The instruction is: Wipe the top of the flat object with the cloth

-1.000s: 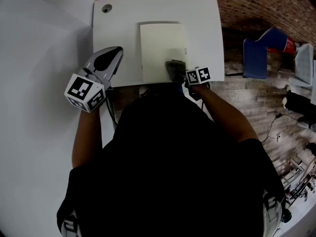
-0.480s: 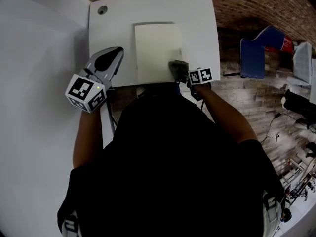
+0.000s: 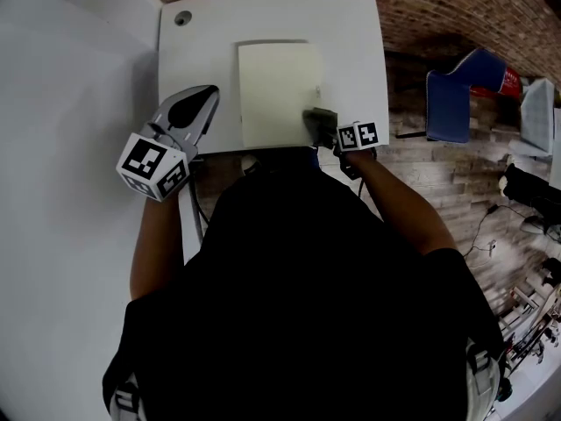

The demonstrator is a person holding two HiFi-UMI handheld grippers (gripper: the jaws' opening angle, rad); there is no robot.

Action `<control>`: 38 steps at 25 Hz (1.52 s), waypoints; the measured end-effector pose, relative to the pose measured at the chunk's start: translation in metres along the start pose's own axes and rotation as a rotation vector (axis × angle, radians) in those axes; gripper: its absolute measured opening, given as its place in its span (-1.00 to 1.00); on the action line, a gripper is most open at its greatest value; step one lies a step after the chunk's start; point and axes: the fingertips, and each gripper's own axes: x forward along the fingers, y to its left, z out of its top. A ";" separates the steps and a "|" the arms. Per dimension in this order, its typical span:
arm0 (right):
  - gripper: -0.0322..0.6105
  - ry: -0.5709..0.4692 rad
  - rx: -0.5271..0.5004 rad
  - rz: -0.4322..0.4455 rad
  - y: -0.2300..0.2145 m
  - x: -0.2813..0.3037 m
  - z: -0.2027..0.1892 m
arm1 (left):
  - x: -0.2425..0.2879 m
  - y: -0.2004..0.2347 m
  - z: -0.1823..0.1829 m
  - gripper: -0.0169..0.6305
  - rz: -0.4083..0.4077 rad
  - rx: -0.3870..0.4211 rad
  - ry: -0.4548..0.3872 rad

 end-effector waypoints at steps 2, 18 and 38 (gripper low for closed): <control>-0.87 -0.001 0.002 0.001 0.000 -0.001 -0.001 | 0.000 -0.002 0.001 -0.94 0.001 0.002 0.000; -0.87 -0.024 0.017 0.003 -0.003 -0.010 0.002 | 0.001 -0.006 0.006 -0.94 -0.003 0.010 -0.003; -0.87 -0.420 -0.031 -0.016 0.002 -0.134 0.121 | 0.006 -0.009 0.031 -0.94 -0.010 0.051 -0.027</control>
